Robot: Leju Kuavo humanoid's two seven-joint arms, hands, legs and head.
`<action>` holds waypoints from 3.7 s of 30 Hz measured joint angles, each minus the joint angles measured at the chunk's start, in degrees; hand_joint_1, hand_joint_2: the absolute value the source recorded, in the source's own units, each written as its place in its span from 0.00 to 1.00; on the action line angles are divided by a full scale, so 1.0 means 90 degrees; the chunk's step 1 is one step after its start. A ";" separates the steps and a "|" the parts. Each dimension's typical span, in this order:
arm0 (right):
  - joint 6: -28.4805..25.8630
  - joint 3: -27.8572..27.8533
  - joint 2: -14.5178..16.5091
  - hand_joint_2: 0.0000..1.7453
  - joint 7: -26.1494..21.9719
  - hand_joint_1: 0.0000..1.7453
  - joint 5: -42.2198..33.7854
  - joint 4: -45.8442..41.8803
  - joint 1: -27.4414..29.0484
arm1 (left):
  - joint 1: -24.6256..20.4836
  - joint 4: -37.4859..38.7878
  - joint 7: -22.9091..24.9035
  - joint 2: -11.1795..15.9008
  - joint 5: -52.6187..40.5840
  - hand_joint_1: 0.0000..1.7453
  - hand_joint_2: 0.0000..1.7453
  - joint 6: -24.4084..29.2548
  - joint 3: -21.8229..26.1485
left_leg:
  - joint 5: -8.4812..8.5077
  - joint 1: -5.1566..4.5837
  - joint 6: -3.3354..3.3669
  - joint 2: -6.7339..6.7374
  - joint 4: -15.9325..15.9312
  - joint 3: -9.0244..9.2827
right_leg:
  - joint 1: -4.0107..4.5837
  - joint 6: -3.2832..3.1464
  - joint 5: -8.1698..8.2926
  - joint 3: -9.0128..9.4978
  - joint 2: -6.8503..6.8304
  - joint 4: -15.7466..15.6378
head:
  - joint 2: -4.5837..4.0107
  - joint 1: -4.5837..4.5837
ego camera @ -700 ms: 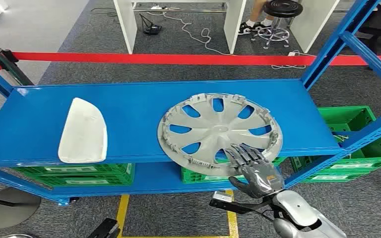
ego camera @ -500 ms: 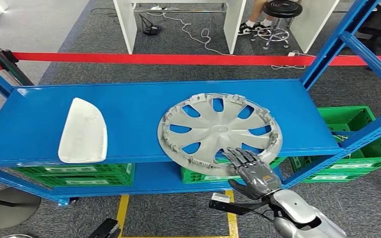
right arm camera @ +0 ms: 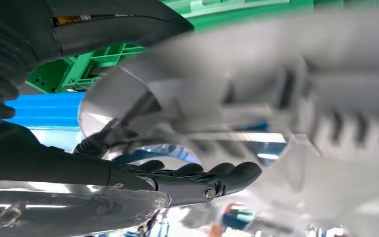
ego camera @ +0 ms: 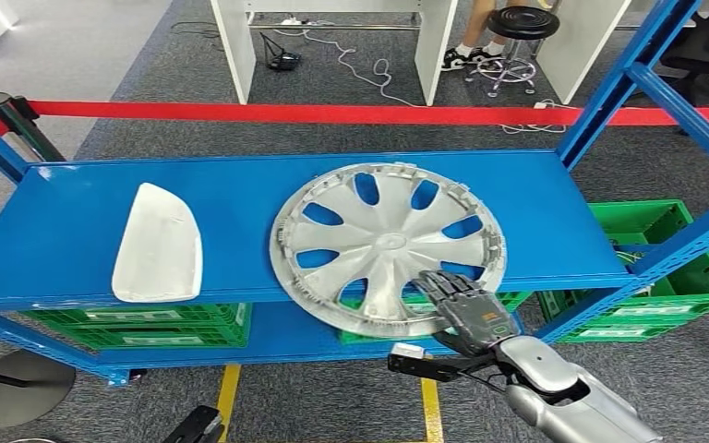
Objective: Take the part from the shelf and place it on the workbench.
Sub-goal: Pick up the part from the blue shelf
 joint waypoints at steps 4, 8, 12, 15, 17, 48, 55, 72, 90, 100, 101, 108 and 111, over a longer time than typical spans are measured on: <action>-0.0506 -0.0008 0.0030 1.00 -0.0089 1.00 -0.0043 0.0003 0.0057 | 0.0013 0.0000 -0.0027 0.0000 0.0013 0.00 0.00 0.0012 0.0008 | 0.0000 -0.0001 0.0001 -0.0003 0.0000 0.0000 | -0.0001 0.0002 0.0002 0.0002 -0.0001 0.0000 | 0.0000 0.0000; -0.1124 -0.0090 0.0138 1.00 -0.0381 1.00 -0.0024 -0.0057 0.0240 | 0.0016 0.0000 -0.0049 0.0002 0.0014 0.00 0.00 0.0027 0.0010 | -0.0002 -0.0003 0.0001 -0.0006 0.0000 -0.0002 | -0.0001 0.0002 0.0001 0.0000 -0.0004 0.0000 | 0.0000 0.0000; -0.1531 -0.0185 0.0248 1.00 -0.0706 1.00 -0.0065 -0.0155 0.0451 | 0.0015 0.0000 -0.0056 0.0002 -0.0002 0.00 0.00 0.0040 0.0010 | -0.0009 -0.0003 -0.0003 -0.0006 -0.0001 -0.0003 | -0.0001 -0.0001 -0.0004 -0.0003 -0.0004 0.0000 | 0.0000 -0.0001; -0.1768 -0.0242 0.0319 1.00 -0.0971 1.00 -0.0140 -0.0246 0.0574 | 0.0014 0.0000 -0.0059 0.0002 -0.0015 0.00 0.00 0.0039 0.0010 | -0.0012 -0.0002 -0.0005 -0.0006 -0.0003 -0.0003 | -0.0001 -0.0007 -0.0009 -0.0005 -0.0005 0.0000 | 0.0000 -0.0001; -0.1858 -0.0263 0.0342 1.00 -0.1122 1.00 -0.0207 -0.0313 0.0641 | 0.0013 0.0000 -0.0063 0.0002 -0.0022 0.00 0.00 0.0034 0.0010 | -0.0014 -0.0002 -0.0008 -0.0006 -0.0005 -0.0003 | 0.0000 -0.0009 -0.0013 -0.0005 -0.0005 0.0000 | 0.0000 0.0000; 0.0488 -0.1915 0.0843 1.00 -0.2997 1.00 -0.5660 -0.2041 0.1311 | 0.0014 0.0000 -0.1724 0.0009 -0.0280 0.00 1.00 0.0358 0.0008 | -0.0024 0.0000 -0.0016 0.0005 -0.0007 0.0010 | -0.0001 -0.0010 -0.0021 -0.0001 0.0005 0.0000 | 0.0000 -0.0001; 0.1769 -0.2464 0.1019 1.00 -0.3037 1.00 -0.7592 -0.2673 0.1607 | 0.0012 0.0000 -0.2276 0.0018 -0.0386 0.00 1.00 0.0290 0.0003 | -0.0026 -0.0003 -0.0016 0.0003 -0.0007 -0.0001 | -0.0001 -0.0010 -0.0021 -0.0008 0.0005 0.0000 | 0.0000 0.0000; 0.3100 -0.3192 0.1503 1.00 -0.3313 1.00 -0.9025 -0.3718 0.1760 | 0.0018 0.0000 -0.2294 0.0024 0.0070 0.00 1.00 -0.0063 0.0141 | -0.0054 -0.0037 0.0005 -0.0005 -0.0003 -0.0008 | -0.0035 0.0001 -0.0040 -0.0011 -0.0003 -0.0005 | 0.0000 -0.0002; 0.3286 -0.3396 0.1601 1.00 -0.3487 1.00 -0.8659 -0.4396 0.1901 | 0.0116 0.0000 -0.2172 0.0032 0.0296 0.00 1.00 0.0015 0.0423 | -0.0022 0.0067 -0.0012 0.0002 -0.0016 0.0011 | -0.0215 0.0351 0.0125 -0.0372 0.0001 0.0462 | 0.0000 0.0067; 0.3161 -0.3612 0.1568 1.00 -0.3588 1.00 -0.8677 -0.4539 0.2029 | 0.0202 0.0002 -0.2024 0.0007 0.0326 0.00 1.00 0.0059 0.0532 | -0.1111 0.0059 -0.0242 0.0012 0.1766 -0.0650 | -0.0133 -0.0178 0.0453 -0.0749 -0.0019 0.0338 | 0.0000 0.0037; 0.3160 -0.3645 0.1561 1.00 -0.3596 1.00 -0.8660 -0.4538 0.2049 | 0.0202 0.0002 -0.1976 0.0004 0.0281 0.00 1.00 0.0058 0.0531 | -0.1087 0.0056 -0.0224 0.0012 0.1850 -0.0605 | -0.0116 -0.0185 0.0500 -0.0811 -0.0023 0.0339 | 0.0000 0.0037; 0.3272 -0.3821 0.1509 1.00 -0.3523 1.00 -0.8615 -0.4533 0.2075 | 0.0104 0.0000 -0.2005 0.0001 0.0172 0.00 1.00 0.0040 0.0525 | -0.0611 -0.0049 -0.0050 0.0000 -0.0081 0.0644 | -0.0083 0.0014 0.0838 -0.1053 -0.0028 0.0289 | 0.0000 0.0047; 0.3283 -0.3850 0.1473 1.00 -0.3398 1.00 -0.8613 -0.4513 0.2080 | 0.0090 0.0001 -0.2009 0.0003 0.0169 0.00 1.00 0.0039 0.0526 | -0.0433 -0.0030 0.0051 0.0032 -0.0145 0.0511 | -0.0105 0.0118 0.0656 -0.1187 -0.0028 0.0428 | 0.0000 0.0064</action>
